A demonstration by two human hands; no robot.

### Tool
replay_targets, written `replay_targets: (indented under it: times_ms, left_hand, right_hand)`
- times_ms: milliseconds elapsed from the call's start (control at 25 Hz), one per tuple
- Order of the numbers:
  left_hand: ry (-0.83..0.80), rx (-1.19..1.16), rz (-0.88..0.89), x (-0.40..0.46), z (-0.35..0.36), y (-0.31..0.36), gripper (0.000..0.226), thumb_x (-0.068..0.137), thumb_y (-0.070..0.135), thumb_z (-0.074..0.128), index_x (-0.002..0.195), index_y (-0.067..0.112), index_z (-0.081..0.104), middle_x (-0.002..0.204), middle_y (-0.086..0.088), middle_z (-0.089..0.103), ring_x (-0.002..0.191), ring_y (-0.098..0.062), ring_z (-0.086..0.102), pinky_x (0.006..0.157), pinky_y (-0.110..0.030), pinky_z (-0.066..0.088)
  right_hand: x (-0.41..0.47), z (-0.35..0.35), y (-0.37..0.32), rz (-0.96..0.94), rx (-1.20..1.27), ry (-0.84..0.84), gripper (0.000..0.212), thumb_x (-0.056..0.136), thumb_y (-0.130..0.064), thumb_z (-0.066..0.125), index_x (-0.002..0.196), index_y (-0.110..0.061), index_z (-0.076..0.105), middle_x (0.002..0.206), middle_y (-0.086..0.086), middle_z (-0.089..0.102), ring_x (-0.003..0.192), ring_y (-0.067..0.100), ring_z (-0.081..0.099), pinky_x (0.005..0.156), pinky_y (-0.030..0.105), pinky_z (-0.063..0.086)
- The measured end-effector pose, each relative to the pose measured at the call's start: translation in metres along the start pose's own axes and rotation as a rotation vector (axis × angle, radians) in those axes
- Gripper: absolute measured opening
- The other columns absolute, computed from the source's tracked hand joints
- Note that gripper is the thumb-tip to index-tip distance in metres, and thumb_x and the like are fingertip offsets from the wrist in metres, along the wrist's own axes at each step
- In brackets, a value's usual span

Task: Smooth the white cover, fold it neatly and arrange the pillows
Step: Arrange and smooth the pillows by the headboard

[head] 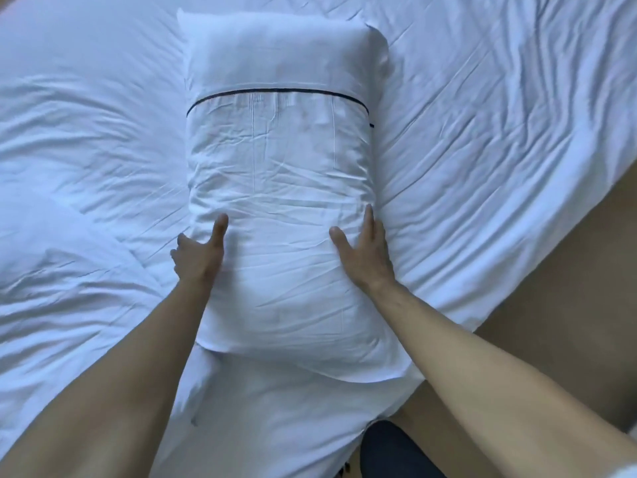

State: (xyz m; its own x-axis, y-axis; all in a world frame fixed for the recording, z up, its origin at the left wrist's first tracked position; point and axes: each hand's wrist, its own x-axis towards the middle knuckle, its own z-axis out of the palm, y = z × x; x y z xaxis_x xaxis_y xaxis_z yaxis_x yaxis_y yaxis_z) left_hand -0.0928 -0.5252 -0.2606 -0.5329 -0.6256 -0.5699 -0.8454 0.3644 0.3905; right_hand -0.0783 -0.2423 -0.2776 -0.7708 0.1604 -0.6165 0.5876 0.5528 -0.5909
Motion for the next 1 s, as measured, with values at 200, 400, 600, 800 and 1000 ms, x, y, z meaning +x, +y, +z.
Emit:
replay_targets:
  times_ms: [200,400,600,800,1000]
  left_hand:
    - [-0.104,-0.056,0.039,0.031,-0.011,0.018,0.1,0.074,0.083,0.062,0.138,0.008,0.053,0.132,-0.009,0.06,0.122,-0.032,0.057,0.094,-0.038,0.045]
    - [-0.095,0.109,0.299,-0.002,-0.008,0.04,0.047,0.09,0.057,0.058,0.099,0.012,0.069,0.099,-0.009,0.067,0.099,-0.034,0.062,0.08,-0.038,0.046]
    - [-0.057,0.005,0.394,-0.07,-0.075,0.055,0.046,0.089,0.054,0.062,0.073,0.01,0.064,0.074,-0.007,0.066,0.078,-0.029,0.064,0.065,-0.036,0.046]
    - [0.162,-0.087,0.525,-0.125,-0.21,0.084,0.047,0.092,0.044,0.066,0.061,0.015,0.047,0.059,0.0,0.049,0.071,-0.036,0.055,0.06,-0.035,0.036]
    - [0.487,-0.058,0.47,-0.155,-0.366,0.019,0.051,0.093,0.051,0.06,0.076,0.004,0.053,0.085,-0.018,0.067,0.088,-0.036,0.06,0.072,-0.039,0.043]
  right_hand:
    - [0.051,0.025,-0.044,0.158,-0.114,0.133,0.123,0.077,-0.089,0.047,0.158,-0.007,0.005,0.149,0.026,0.038,0.136,0.043,0.04,0.112,0.053,0.035]
    - [0.055,0.012,-0.03,0.122,-0.02,0.223,0.08,0.095,-0.061,0.054,0.153,-0.011,0.031,0.139,0.025,0.047,0.125,0.042,0.05,0.109,0.044,0.038]
    - [0.01,-0.011,-0.066,0.01,0.252,0.416,0.036,0.103,-0.036,0.052,0.111,-0.006,0.07,0.108,0.019,0.064,0.105,0.037,0.06,0.091,0.042,0.048]
    - [-0.064,-0.012,-0.171,-0.148,0.369,0.483,0.039,0.104,-0.034,0.052,0.101,0.003,0.067,0.098,0.026,0.065,0.095,0.042,0.061,0.076,0.038,0.041]
    - [-0.155,0.047,-0.297,-0.396,0.41,0.312,0.042,0.104,-0.037,0.051,0.124,-0.004,0.066,0.103,0.019,0.066,0.101,0.037,0.062,0.077,0.032,0.039]
